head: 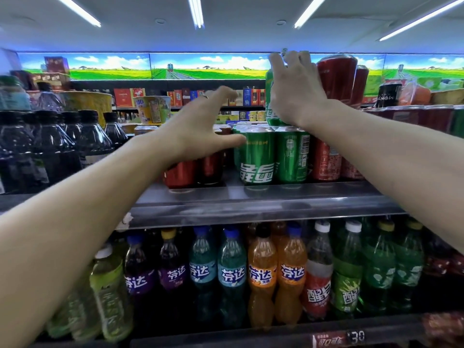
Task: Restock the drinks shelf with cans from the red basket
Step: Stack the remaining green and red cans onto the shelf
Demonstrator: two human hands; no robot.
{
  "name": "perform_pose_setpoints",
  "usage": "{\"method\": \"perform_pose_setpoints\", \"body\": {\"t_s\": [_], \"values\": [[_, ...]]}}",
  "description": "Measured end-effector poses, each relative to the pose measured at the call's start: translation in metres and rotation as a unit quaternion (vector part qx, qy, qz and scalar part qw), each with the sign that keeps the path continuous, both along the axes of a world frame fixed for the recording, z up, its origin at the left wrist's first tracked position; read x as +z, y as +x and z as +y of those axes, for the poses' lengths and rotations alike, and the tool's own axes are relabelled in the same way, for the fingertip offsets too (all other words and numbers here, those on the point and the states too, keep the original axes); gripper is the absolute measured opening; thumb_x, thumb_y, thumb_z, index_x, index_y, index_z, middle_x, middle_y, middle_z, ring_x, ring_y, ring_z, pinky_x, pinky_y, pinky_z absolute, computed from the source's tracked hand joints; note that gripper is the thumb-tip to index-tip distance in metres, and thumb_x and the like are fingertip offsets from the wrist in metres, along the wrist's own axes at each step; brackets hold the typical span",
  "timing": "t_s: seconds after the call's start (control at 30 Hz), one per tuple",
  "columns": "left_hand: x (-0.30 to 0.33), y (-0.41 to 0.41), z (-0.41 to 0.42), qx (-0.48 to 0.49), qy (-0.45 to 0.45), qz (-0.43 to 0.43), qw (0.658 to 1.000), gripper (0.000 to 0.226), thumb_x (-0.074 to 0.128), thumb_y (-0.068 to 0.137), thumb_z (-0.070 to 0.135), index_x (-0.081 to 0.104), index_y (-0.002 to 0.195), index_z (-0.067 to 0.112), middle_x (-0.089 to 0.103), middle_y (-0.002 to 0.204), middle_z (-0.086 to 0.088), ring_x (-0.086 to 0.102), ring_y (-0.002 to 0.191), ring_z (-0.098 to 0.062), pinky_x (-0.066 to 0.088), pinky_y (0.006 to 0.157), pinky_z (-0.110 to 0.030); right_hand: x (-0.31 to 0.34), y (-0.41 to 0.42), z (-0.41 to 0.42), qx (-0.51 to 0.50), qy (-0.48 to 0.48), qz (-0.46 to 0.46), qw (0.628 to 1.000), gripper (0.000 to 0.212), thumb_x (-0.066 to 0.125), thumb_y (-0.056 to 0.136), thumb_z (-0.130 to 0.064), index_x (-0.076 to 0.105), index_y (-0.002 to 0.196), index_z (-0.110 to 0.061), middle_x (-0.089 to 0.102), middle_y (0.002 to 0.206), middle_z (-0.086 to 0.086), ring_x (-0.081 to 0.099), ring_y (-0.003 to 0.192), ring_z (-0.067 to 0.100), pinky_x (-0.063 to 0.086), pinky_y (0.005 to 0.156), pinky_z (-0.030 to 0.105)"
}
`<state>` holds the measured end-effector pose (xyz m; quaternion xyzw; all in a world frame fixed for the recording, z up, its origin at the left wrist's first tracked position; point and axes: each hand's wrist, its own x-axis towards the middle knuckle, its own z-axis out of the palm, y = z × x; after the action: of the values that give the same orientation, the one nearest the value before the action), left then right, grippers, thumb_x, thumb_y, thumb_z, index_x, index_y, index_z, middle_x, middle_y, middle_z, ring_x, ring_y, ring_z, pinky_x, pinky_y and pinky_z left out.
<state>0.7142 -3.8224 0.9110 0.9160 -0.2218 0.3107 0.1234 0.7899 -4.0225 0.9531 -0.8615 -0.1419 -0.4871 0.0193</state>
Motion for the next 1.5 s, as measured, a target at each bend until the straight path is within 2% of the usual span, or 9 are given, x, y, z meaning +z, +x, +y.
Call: {"method": "perform_pose_setpoints", "body": {"t_s": [0.17, 0.4, 0.57, 0.67, 0.87, 1.03, 1.17, 1.3, 1.5], "values": [[0.009, -0.012, 0.039, 0.052, -0.082, -0.030, 0.995, 0.088, 0.081, 0.084, 0.050, 0.034, 0.153, 0.022, 0.044, 0.157, -0.007, 0.044, 0.141, -0.021, 0.036, 0.118, -0.043, -0.013, -0.016, 0.021, 0.129, 0.105, -0.131, 0.977, 0.042, 0.044, 0.088, 0.002, 0.051, 0.129, -0.002, 0.054, 0.123, 0.019, 0.049, 0.112, 0.030, 0.044, 0.089, 0.037], [-0.021, -0.007, 0.081, 0.134, -0.164, 0.147, 0.966, 0.122, 0.089, 0.059, 0.069, 0.020, 0.153, 0.029, 0.047, 0.144, -0.009, 0.053, 0.126, -0.027, 0.046, 0.108, -0.043, -0.061, -0.060, 0.088, 0.322, 0.172, -0.055, 0.929, 0.018, 0.049, 0.092, -0.003, 0.053, 0.110, -0.004, 0.051, 0.098, 0.006, 0.048, 0.083, 0.022, 0.043, 0.074, 0.038], [-0.036, -0.001, 0.093, 0.105, -0.166, 0.165, 0.967, 0.086, 0.087, 0.063, 0.073, 0.058, 0.120, 0.016, 0.071, 0.105, -0.005, 0.070, 0.096, -0.021, 0.059, 0.087, -0.045, -0.085, -0.063, 0.104, 0.264, 0.141, 0.129, 0.945, 0.042, 0.049, 0.093, -0.004, 0.047, 0.134, -0.010, 0.054, 0.120, 0.013, 0.057, 0.102, 0.033, 0.049, 0.091, 0.049], [-0.035, -0.006, 0.091, 0.070, -0.168, 0.149, 0.972, 0.037, 0.087, 0.079, 0.046, 0.068, 0.094, 0.019, 0.076, 0.095, -0.007, 0.070, 0.083, -0.020, 0.057, 0.076, -0.021, -0.092, -0.059, 0.104, 0.249, 0.132, 0.255, 0.925, 0.063, 0.049, 0.089, -0.008, 0.040, 0.149, -0.025, 0.064, 0.117, 0.013, 0.064, 0.094, 0.032, 0.056, 0.088, 0.047], [-0.039, 0.024, 0.104, 0.149, -0.187, 0.120, 0.964, 0.076, 0.088, 0.074, 0.055, 0.052, 0.122, 0.008, 0.066, 0.109, -0.008, 0.064, 0.100, -0.026, 0.052, 0.082, -0.037, -0.102, -0.053, 0.113, 0.229, 0.127, 0.288, 0.921, 0.081, 0.051, 0.085, -0.008, 0.025, 0.157, -0.036, 0.060, 0.118, 0.017, 0.063, 0.094, 0.036, 0.056, 0.087, 0.045], [-0.039, 0.047, 0.098, 0.126, -0.141, 0.104, 0.977, 0.030, 0.080, 0.089, 0.043, 0.066, 0.088, 0.016, 0.067, 0.080, 0.001, 0.064, 0.080, -0.021, 0.042, 0.061, -0.024, -0.103, -0.052, 0.120, 0.164, 0.081, 0.322, 0.929, 0.041, 0.051, 0.093, -0.016, 0.045, 0.134, -0.014, 0.046, 0.130, 0.015, 0.053, 0.111, 0.037, 0.049, 0.096, 0.043], [-0.040, 0.065, 0.095, 0.166, -0.115, 0.096, 0.975, 0.042, 0.077, 0.087, 0.054, 0.071, 0.096, 0.014, 0.072, 0.086, -0.005, 0.068, 0.076, -0.022, 0.054, 0.070, -0.034, -0.093, -0.048, 0.124, 0.122, 0.056, 0.381, 0.915, 0.040, 0.047, 0.098, -0.019, 0.044, 0.136, -0.006, 0.052, 0.126, 0.015, 0.051, 0.099, 0.029, 0.041, 0.077, 0.032], [-0.042, 0.082, 0.090, 0.165, -0.124, 0.103, 0.973, 0.045, 0.075, 0.090, 0.051, 0.070, 0.107, 0.009, 0.074, 0.098, -0.009, 0.070, 0.090, -0.029, 0.056, 0.082, -0.039, -0.091, -0.040, 0.129, 0.103, 0.041, 0.404, 0.908, 0.014, 0.045, 0.100, -0.017, 0.048, 0.108, -0.006, 0.051, 0.096, 0.007, 0.049, 0.075, 0.019, 0.038, 0.058, 0.028], [-0.045, 0.098, 0.079, 0.178, -0.112, 0.121, 0.970, 0.044, 0.066, 0.100, 0.042, 0.066, 0.113, 0.000, 0.068, 0.104, -0.016, 0.063, 0.098, -0.033, 0.046, 0.080, -0.038, -0.093, -0.022, 0.129, 0.077, 0.056, 0.434, 0.896, 0.036, 0.043, 0.101, -0.021, 0.047, 0.133, -0.004, 0.048, 0.134, 0.020, 0.052, 0.106, 0.033, 0.043, 0.081, 0.033]]}}
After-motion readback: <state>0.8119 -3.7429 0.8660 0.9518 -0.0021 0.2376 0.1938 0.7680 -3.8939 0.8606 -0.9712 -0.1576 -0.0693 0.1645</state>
